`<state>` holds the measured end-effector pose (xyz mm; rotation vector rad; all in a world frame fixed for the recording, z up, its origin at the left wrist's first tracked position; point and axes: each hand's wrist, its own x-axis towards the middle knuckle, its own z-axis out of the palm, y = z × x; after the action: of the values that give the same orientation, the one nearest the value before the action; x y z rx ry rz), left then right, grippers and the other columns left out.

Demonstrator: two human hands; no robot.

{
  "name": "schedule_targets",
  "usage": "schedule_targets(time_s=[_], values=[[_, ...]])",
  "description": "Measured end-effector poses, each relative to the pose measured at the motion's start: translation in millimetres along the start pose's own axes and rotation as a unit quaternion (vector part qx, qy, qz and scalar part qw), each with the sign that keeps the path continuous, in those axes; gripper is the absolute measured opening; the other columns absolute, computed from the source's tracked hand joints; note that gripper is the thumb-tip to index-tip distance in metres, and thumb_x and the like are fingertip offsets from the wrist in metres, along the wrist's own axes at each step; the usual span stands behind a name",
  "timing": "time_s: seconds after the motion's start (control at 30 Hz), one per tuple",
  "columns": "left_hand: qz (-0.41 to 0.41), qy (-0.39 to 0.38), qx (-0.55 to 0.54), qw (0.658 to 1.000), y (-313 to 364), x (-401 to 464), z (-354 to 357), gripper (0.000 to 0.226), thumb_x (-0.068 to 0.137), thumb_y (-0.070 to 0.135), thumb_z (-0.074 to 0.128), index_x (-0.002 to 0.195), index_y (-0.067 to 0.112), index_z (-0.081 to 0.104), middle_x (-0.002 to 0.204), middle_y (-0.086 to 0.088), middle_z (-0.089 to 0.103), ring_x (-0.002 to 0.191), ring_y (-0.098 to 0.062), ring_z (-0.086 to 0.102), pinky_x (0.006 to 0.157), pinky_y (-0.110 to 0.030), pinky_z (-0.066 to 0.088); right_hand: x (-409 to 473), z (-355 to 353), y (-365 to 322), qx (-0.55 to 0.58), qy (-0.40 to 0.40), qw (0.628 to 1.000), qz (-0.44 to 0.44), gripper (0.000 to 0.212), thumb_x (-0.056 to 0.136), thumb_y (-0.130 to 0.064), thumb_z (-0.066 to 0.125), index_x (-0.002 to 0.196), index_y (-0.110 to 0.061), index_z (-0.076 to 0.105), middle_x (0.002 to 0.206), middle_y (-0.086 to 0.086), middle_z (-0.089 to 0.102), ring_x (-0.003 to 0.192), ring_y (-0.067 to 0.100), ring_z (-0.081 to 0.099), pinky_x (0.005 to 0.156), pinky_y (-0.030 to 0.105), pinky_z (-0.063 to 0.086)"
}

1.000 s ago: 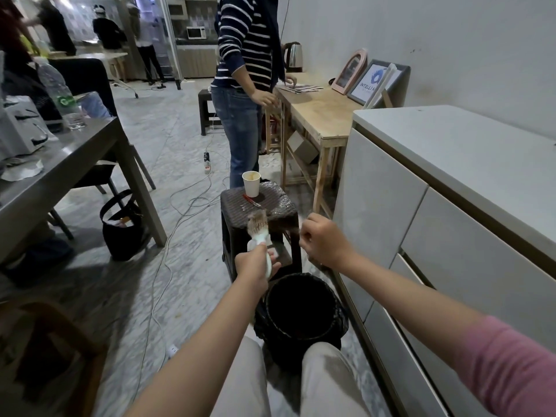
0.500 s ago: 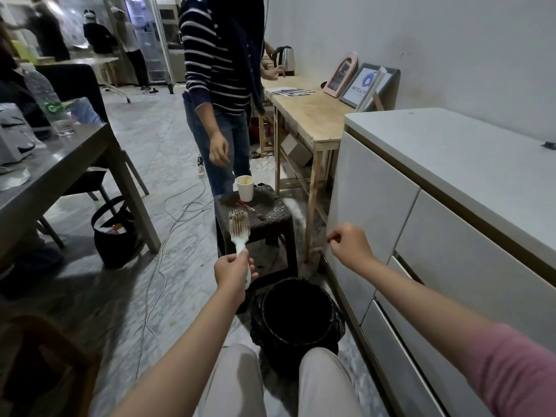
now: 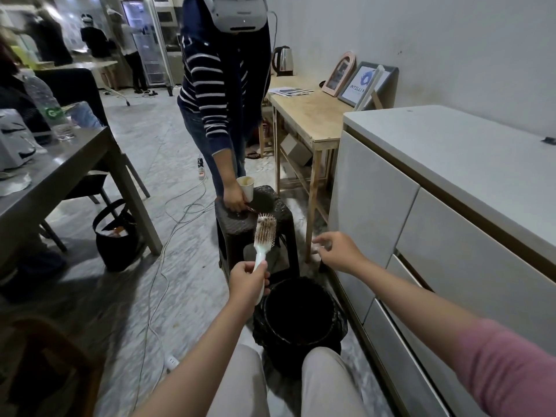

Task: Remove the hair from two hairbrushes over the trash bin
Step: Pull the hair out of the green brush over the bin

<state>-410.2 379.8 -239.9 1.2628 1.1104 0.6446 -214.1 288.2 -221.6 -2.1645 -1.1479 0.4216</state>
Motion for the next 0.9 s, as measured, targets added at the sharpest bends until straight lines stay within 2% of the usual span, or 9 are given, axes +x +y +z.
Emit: schedule_targets(time_s=[0.07,0.17,0.23,0.33,0.43,0.5,0.6,0.77,0.9], values=[[-0.002,-0.011,0.002,1.000,-3,-2,3,0.014,0.093,0.021,0.060,0.093,0.007,0.056,0.081,-0.009,0.064,0.068,-0.017,0.060,0.057,-0.032,0.054,0,1,-3,0.012,0.009,1.000,-0.008,0.030,0.089,-0.009,0.052,0.115,-0.011,0.068,0.115,0.006,0.069,0.099,0.014,0.062,0.087,0.021,0.046],[0.004,-0.026,0.001,1.000,-7,-8,11,0.014,0.093,0.021,0.061,0.095,0.008,0.056,0.082,-0.009,0.065,0.068,-0.017,0.063,0.057,-0.030,0.054,0,4,-12,0.026,0.037,0.999,-0.019,0.028,0.088,-0.009,0.053,0.112,-0.011,0.069,0.107,0.006,0.071,0.085,0.010,0.060,0.077,0.019,0.047],[0.015,-0.030,-0.006,0.999,-8,-14,17,0.012,0.092,0.019,0.063,0.092,0.012,0.054,0.084,-0.008,0.064,0.063,-0.017,0.065,0.056,-0.030,0.054,-1,8,-21,0.040,0.075,0.996,-0.036,0.025,0.088,-0.010,0.056,0.108,-0.010,0.070,0.102,0.006,0.072,0.079,0.010,0.060,0.073,0.018,0.046],[0.039,-0.029,0.010,0.999,-11,-22,25,0.013,0.091,0.018,0.064,0.092,0.014,0.051,0.088,-0.007,0.064,0.062,-0.017,0.066,0.056,-0.030,0.055,-3,14,-35,0.059,0.118,0.988,-0.075,0.020,0.084,-0.016,0.067,0.102,-0.009,0.072,0.095,0.006,0.072,0.075,0.010,0.061,0.074,0.022,0.054],[0.071,-0.025,0.028,0.997,-12,-29,34,0.015,0.091,0.018,0.064,0.095,0.013,0.050,0.085,-0.005,0.063,0.060,-0.015,0.064,0.054,-0.030,0.056,-3,20,-47,0.043,0.109,0.989,-0.088,0.040,0.071,-0.035,0.080,0.103,-0.013,0.071,0.093,0.004,0.065,0.076,0.010,0.060,0.070,0.017,0.050],[0.085,-0.016,0.027,0.996,-11,-33,39,0.016,0.090,0.018,0.064,0.094,0.013,0.049,0.082,-0.004,0.062,0.058,-0.013,0.062,0.051,-0.028,0.055,-3,23,-53,0.021,0.107,0.990,-0.085,0.049,0.064,-0.041,0.084,0.105,-0.016,0.071,0.097,0.002,0.063,0.081,0.013,0.061,0.072,0.024,0.053],[0.096,-0.002,0.015,0.995,-9,-35,41,0.016,0.090,0.017,0.064,0.095,0.011,0.050,0.079,-0.004,0.061,0.056,-0.013,0.061,0.046,-0.024,0.053,-4,24,-61,0.026,0.119,0.989,-0.080,0.046,0.066,-0.034,0.084,0.105,-0.014,0.073,0.100,0.005,0.065,0.086,0.017,0.063,0.078,0.029,0.053],[0.099,-0.003,0.001,0.995,-8,-34,38,0.016,0.091,0.016,0.063,0.098,0.009,0.050,0.079,-0.004,0.061,0.055,-0.013,0.060,0.047,-0.025,0.053,-8,25,-67,0.034,0.133,0.987,-0.083,0.026,0.079,-0.014,0.073,0.104,-0.008,0.075,0.100,0.008,0.069,0.093,0.020,0.064,0.075,0.012,0.038],[0.085,-0.007,-0.003,0.996,-13,-31,36,0.016,0.091,0.018,0.063,0.097,0.009,0.051,0.081,-0.007,0.062,0.055,-0.014,0.060,0.049,-0.028,0.054,-8,26,-68,0.035,0.133,0.986,-0.096,0.021,0.080,0.001,0.063,0.097,-0.004,0.076,0.096,0.013,0.070,0.090,0.023,0.065,0.075,0.012,0.040]])
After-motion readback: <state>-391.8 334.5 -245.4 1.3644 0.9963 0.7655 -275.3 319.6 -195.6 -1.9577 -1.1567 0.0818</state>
